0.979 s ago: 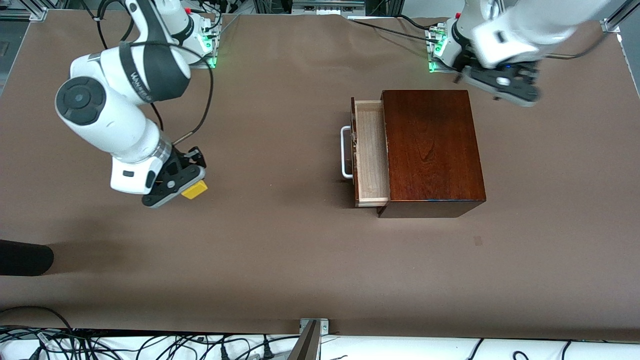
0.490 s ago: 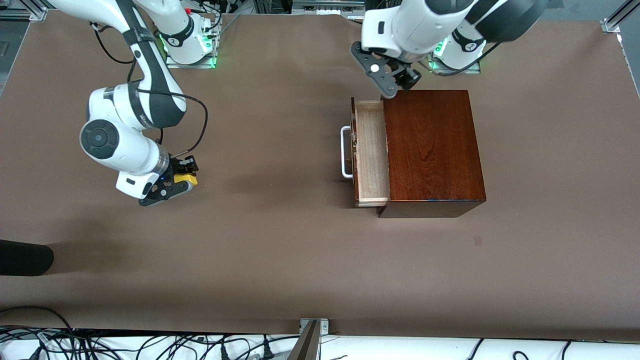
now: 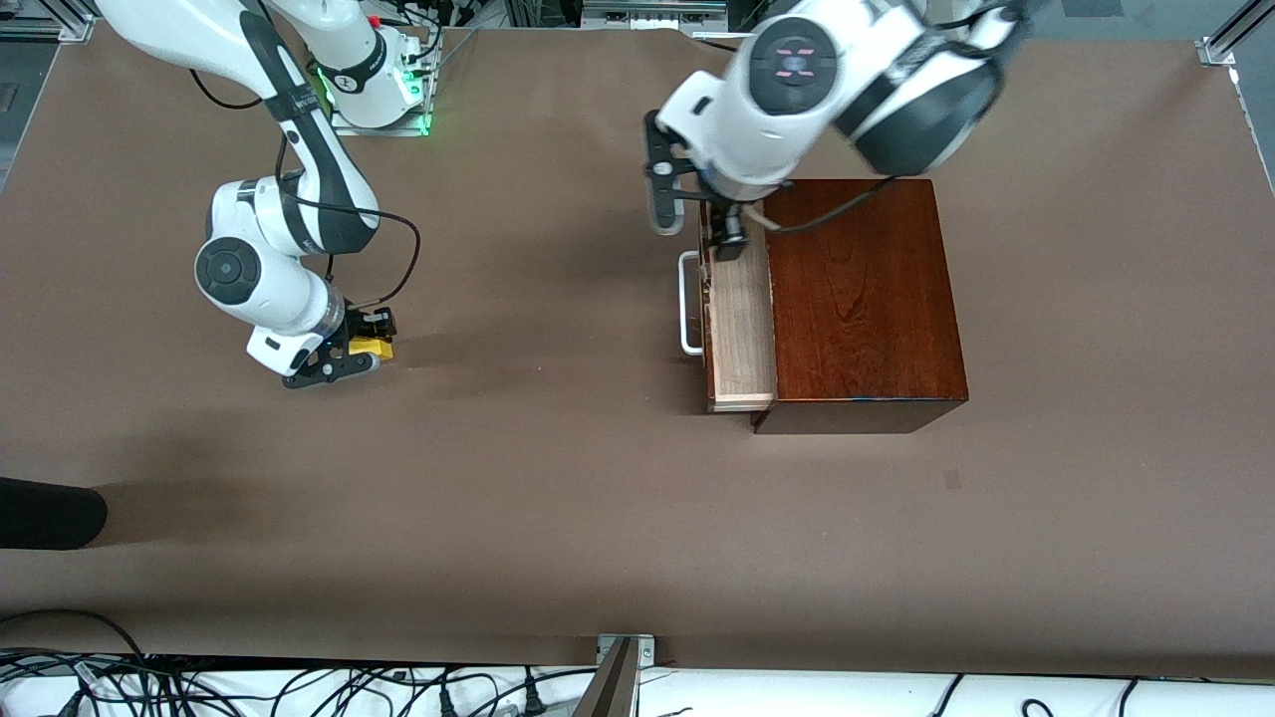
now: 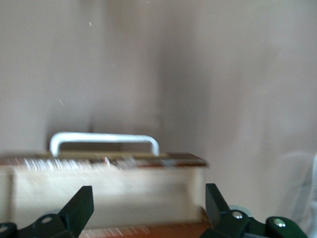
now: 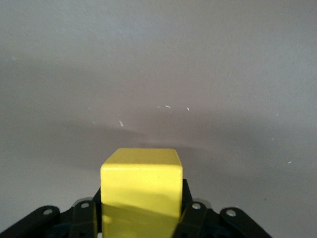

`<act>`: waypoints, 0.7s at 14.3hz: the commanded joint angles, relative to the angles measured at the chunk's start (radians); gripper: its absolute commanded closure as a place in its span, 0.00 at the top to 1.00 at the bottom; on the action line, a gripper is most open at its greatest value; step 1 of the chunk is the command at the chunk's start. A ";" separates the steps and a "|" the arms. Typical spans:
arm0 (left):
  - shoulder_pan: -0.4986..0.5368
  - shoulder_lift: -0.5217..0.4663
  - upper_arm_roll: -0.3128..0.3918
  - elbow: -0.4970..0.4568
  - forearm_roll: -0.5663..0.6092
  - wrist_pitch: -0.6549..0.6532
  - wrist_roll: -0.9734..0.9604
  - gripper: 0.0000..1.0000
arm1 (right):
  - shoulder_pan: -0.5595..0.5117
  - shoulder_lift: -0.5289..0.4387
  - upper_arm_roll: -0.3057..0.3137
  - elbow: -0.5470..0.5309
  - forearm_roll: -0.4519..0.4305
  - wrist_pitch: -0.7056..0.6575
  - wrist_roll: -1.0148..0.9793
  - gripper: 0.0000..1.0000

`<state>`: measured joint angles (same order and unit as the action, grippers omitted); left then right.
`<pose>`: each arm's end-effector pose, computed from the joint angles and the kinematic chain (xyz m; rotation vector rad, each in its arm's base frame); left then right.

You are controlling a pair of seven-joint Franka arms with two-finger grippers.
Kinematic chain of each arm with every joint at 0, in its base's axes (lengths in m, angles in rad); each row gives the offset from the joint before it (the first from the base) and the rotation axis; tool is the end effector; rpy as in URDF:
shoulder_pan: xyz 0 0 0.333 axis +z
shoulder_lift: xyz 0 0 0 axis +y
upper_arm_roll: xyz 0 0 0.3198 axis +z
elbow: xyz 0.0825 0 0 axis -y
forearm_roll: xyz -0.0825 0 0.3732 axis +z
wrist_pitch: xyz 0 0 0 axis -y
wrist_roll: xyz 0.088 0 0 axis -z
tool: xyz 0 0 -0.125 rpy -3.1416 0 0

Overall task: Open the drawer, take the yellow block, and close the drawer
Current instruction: 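Push the drawer shut with the left gripper while the right gripper holds the cube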

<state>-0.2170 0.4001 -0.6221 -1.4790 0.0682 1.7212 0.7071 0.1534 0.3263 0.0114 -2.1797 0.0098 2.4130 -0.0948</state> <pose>0.4734 -0.4334 0.4630 2.1490 -2.0654 -0.1409 0.5372 0.0896 0.2255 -3.1069 -0.3928 0.1462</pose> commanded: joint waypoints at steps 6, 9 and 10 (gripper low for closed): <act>-0.170 0.230 0.002 0.017 0.389 0.130 0.072 1.00 | -0.037 -0.003 -0.005 -0.118 0.015 0.124 0.078 0.00; -0.168 0.313 0.008 0.019 0.504 0.130 0.072 1.00 | -0.037 0.022 -0.005 -0.120 0.015 0.141 0.110 0.00; -0.167 0.325 0.012 0.017 0.509 0.127 0.071 1.00 | -0.038 0.039 -0.007 -0.118 0.013 0.155 0.110 0.00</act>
<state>-0.3879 0.6867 -0.6063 -1.4826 0.5367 1.8503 0.7498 0.1261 0.3491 -0.0022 -2.2852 0.0099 2.5311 0.0041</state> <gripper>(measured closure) 0.000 0.449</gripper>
